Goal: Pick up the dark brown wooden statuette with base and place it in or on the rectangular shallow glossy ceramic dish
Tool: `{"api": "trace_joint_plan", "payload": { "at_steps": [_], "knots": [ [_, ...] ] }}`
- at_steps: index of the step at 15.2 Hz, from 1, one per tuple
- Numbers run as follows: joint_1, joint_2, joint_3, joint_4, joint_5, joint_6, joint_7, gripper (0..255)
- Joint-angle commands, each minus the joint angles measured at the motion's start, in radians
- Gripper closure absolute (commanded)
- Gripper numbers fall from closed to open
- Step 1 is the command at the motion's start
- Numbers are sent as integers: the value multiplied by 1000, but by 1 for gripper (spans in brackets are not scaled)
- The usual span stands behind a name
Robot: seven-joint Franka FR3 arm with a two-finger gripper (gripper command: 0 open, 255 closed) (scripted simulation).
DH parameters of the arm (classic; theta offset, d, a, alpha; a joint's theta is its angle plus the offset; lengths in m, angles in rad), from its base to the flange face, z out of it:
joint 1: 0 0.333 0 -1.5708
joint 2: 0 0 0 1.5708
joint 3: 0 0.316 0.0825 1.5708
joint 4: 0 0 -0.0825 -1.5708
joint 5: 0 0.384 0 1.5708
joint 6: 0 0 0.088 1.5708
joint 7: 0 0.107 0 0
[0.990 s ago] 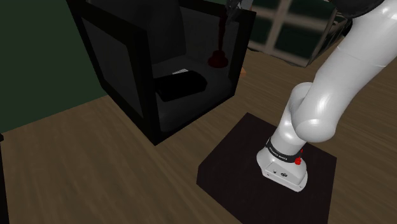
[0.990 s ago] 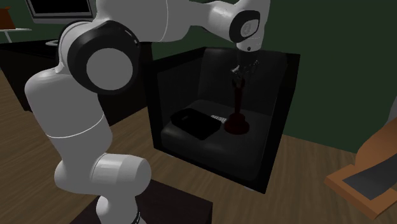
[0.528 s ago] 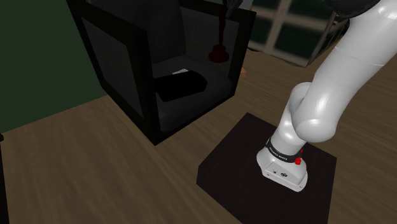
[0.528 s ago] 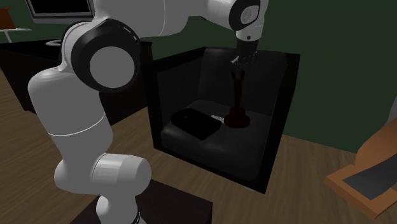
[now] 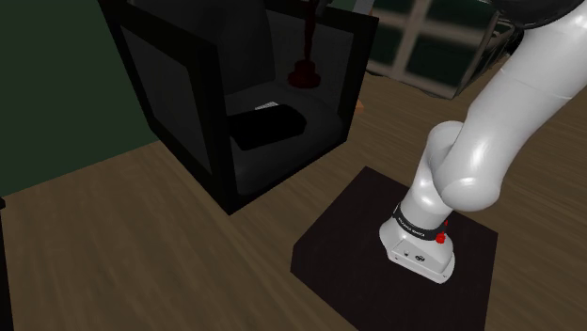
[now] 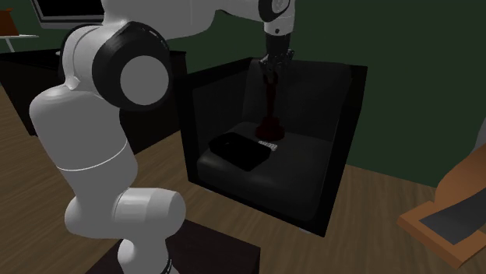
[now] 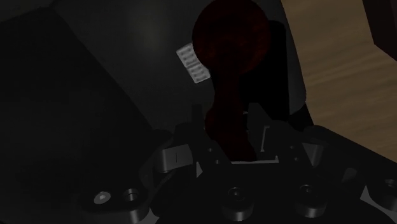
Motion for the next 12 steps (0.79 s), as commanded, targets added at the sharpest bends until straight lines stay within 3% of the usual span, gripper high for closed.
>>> {"api": "trace_joint_plan", "payload": {
  "at_steps": [1,7,12],
  "knots": [
    [20,7,32,26,-7,-13,56,255],
    [71,55,99,133,-7,-69,181,255],
    [111,142,141,282,16,-138,275,255]
  ]
}}
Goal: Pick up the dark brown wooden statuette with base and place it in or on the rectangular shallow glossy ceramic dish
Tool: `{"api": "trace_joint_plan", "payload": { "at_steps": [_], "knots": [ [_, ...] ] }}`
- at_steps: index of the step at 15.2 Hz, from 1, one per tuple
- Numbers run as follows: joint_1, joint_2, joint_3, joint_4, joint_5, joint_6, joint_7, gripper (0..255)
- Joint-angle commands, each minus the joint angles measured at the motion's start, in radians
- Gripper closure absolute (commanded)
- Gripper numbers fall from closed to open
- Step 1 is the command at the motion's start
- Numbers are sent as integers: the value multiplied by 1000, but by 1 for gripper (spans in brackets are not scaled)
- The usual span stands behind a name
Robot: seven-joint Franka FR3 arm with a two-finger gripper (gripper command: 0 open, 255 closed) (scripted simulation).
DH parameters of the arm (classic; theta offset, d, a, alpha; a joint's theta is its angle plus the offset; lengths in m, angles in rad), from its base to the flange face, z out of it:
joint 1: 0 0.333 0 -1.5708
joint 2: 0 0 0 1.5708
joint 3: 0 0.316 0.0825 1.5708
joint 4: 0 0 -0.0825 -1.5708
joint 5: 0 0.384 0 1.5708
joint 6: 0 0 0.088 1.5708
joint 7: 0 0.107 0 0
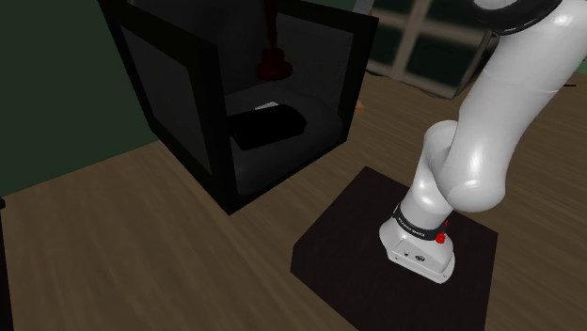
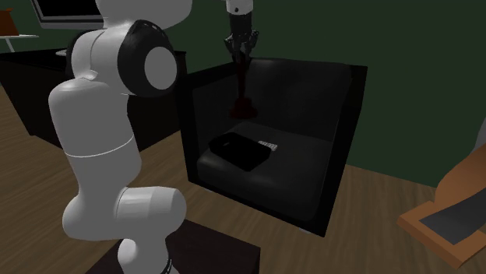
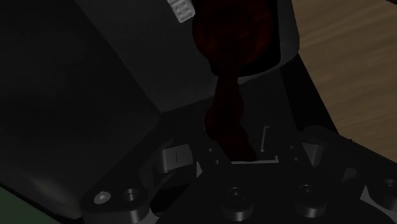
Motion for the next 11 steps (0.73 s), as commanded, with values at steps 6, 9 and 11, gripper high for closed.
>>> {"api": "trace_joint_plan", "payload": {
  "at_steps": [6,9,11],
  "knots": [
    [24,-44,28,-121,-37,88,41,255],
    [26,-67,34,-186,-51,134,47,255],
    [28,-80,37,-227,-58,165,50,255]
  ]
}}
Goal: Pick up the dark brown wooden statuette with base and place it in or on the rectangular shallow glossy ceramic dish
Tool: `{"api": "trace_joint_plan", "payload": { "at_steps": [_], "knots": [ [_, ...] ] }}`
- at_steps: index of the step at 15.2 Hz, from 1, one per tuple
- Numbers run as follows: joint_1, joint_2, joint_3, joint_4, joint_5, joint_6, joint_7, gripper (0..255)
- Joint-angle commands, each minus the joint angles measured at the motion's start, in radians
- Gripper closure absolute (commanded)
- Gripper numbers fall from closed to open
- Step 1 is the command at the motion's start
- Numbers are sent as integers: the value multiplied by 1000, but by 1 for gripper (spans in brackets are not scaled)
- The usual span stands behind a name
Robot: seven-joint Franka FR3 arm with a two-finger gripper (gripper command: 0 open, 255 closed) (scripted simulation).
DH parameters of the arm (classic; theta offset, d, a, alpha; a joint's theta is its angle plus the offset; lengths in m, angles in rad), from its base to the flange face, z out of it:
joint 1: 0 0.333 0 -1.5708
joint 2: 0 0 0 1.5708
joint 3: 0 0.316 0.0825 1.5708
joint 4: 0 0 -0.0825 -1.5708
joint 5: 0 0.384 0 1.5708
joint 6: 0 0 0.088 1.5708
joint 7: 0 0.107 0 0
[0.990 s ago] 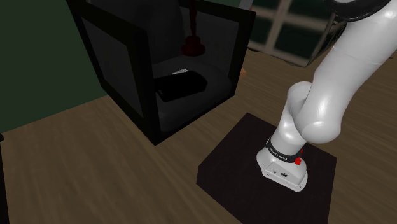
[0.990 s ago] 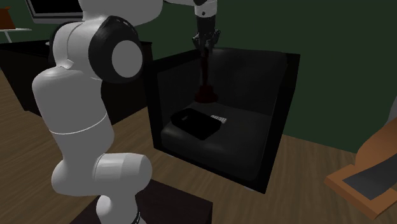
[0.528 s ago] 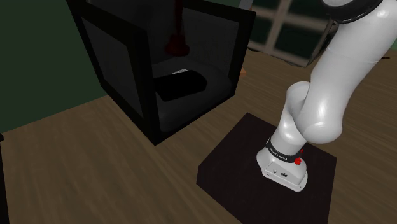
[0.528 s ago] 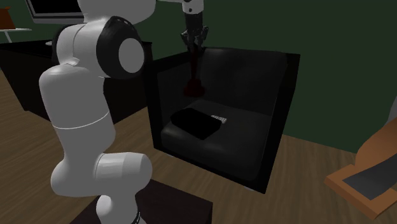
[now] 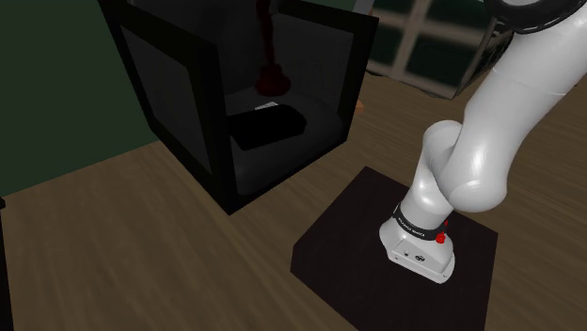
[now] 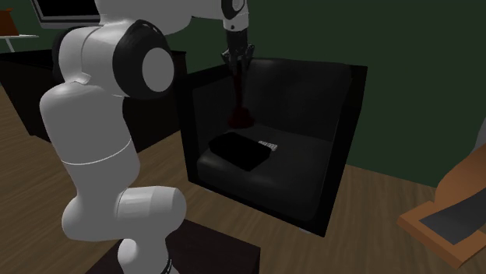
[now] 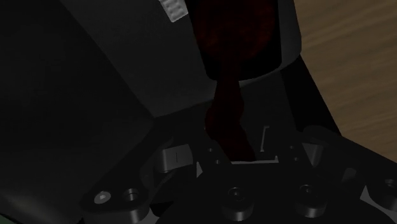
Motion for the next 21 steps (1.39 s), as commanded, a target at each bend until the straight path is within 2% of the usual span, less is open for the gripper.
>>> {"api": "trace_joint_plan", "payload": {
  "at_steps": [1,21],
  "knots": [
    [1,-12,3,-38,-6,30,2,255],
    [-3,-67,10,-360,-35,304,7,255]
  ]
}}
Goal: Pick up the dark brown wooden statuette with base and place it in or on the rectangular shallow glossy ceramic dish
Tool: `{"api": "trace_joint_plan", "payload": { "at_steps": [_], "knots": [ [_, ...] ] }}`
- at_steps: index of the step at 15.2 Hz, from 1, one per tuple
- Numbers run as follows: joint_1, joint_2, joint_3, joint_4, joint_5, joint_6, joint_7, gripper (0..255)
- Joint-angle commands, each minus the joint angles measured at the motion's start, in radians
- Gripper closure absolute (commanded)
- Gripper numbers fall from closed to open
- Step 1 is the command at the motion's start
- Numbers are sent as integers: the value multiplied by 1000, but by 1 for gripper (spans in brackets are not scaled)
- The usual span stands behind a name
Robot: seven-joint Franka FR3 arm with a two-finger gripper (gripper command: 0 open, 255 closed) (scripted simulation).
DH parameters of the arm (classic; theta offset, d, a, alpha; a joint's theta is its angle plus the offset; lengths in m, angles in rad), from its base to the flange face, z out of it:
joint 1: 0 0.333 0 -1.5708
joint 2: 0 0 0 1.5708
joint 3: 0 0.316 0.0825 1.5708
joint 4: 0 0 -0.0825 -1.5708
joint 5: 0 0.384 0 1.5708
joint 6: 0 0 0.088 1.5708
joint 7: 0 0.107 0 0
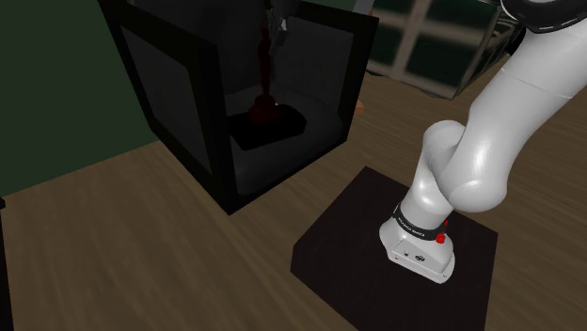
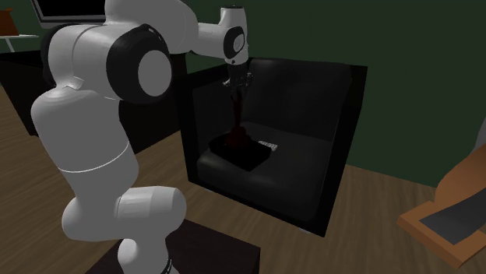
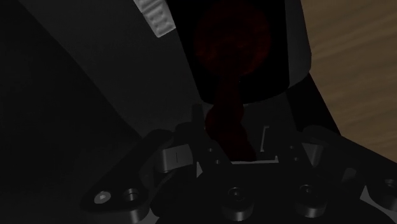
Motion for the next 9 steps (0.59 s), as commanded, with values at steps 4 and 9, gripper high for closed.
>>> {"api": "trace_joint_plan", "payload": {
  "at_steps": [4,9],
  "knots": [
    [0,1,-1,-11,1,13,-2,255],
    [-1,0,-1,-11,1,13,-2,0]
  ]
}}
